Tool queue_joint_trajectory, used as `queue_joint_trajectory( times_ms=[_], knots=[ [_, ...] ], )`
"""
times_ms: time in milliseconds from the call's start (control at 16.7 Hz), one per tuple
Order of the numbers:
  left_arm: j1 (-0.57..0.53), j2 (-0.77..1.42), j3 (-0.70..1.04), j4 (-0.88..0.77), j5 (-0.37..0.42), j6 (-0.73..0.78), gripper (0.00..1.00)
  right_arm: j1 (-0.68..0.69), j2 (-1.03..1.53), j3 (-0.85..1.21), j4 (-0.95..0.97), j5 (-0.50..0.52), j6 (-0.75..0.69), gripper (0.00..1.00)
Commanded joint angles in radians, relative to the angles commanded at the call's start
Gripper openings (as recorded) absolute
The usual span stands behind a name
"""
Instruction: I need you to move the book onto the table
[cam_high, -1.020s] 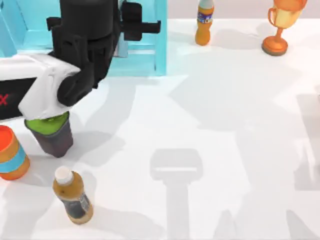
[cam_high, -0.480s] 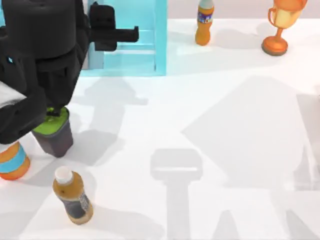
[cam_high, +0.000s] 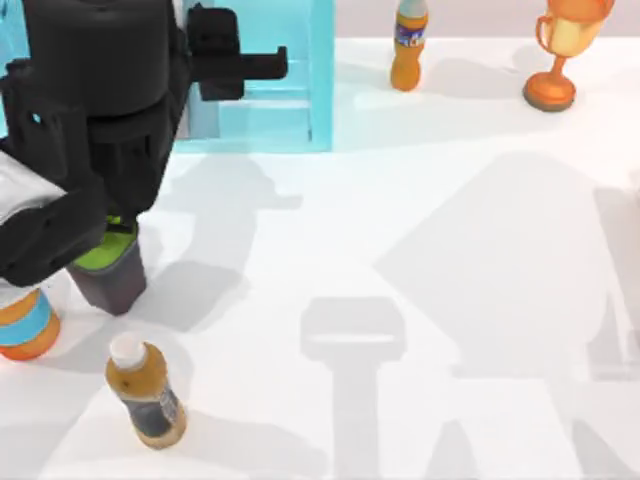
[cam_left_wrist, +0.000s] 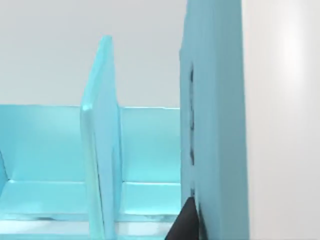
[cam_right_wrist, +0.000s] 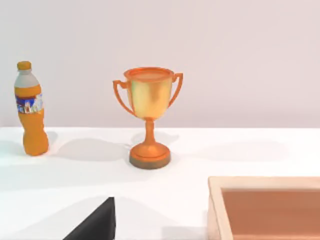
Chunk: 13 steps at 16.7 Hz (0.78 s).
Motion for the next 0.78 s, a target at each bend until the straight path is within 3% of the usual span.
queue_joint_trajectory(
  times_ms=[180,360,780],
  knots=[
    [-0.062,0.056,0.040,-0.044,-0.073,-0.155,0.00,0.000,0.000,0.000,0.000,0.000,0.000,1.00],
    [-0.152,0.151,0.078,-0.126,-0.175,-0.407,0.00,0.000,0.000,0.000,0.000,0.000,0.000,1.00],
    [-0.416,0.416,0.148,-0.400,-0.439,-1.301,0.00,0.000,0.000,0.000,0.000,0.000,0.000,1.00]
  ],
)
